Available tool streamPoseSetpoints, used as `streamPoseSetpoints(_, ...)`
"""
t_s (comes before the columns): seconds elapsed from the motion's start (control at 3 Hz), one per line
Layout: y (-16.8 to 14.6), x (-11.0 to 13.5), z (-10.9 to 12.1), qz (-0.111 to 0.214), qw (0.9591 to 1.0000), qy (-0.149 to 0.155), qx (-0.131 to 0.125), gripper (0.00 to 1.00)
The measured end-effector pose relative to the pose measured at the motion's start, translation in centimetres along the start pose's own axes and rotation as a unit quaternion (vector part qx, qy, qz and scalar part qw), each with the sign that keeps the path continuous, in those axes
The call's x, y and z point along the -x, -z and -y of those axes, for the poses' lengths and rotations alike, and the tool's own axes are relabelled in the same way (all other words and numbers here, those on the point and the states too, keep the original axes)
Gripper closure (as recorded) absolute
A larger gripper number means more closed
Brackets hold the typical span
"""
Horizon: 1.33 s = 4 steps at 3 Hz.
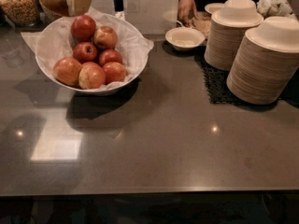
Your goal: Pick apple from white bowl
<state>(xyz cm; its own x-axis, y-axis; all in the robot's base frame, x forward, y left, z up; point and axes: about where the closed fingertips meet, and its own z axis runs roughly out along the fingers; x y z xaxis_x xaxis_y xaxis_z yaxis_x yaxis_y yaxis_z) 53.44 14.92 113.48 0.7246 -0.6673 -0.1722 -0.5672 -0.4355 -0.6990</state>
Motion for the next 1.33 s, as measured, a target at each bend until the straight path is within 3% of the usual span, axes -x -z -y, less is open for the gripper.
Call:
streamPoseSetpoints(0.33,0.0,0.0,0.0,0.0,1.0,0.0,0.0,1.0)
streamPoseSetpoints(0.67,-0.2,-2.7,-1.7,-0.011,0.9987,-0.049,0.007,1.0)
streamPoseSetpoints(1.33,-1.3,-7.8,-5.3,-0.028,0.9874,-0.152,0.035,1.0)
